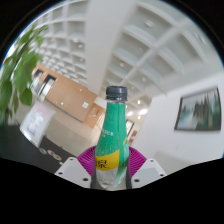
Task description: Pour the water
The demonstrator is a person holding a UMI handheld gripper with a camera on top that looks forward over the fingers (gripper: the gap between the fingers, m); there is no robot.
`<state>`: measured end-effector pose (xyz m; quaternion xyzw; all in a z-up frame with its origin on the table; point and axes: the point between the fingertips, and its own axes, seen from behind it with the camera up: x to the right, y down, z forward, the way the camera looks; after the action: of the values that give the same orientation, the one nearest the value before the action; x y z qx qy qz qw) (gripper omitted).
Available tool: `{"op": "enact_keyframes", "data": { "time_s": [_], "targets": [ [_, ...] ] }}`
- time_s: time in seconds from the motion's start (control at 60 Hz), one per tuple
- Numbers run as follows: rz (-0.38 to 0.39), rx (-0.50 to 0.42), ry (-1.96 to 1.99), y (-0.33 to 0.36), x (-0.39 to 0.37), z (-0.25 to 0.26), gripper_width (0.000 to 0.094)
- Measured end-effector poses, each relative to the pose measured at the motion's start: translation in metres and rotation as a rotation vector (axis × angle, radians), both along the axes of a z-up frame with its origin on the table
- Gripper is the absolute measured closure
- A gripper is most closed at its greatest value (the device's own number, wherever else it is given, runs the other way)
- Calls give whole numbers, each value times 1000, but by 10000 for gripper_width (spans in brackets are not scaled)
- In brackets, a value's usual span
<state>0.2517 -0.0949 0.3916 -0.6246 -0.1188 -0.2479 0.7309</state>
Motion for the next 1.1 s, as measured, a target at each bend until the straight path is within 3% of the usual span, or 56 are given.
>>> {"op": "enact_keyframes", "data": {
  "time_s": [0.167,0.367,0.533,0.567,0.65,0.783,0.833,0.9,0.933,1.1],
  "targets": [
    [53,-154,447,46,3,-101,536],
    [-4,-325,565,60,41,-243,537],
    [-27,-414,554,58,53,-319,532],
    [-6,-365,532,60,53,-312,528],
    [-8,-351,486,57,47,-315,523],
    [-22,-347,501,58,48,-312,402],
    [-35,-392,519,55,47,-319,306],
    [-52,-449,543,46,44,-327,62],
    [-69,-465,538,40,44,-327,105],
    [-107,-510,497,-7,33,-310,80]
  ]
}}
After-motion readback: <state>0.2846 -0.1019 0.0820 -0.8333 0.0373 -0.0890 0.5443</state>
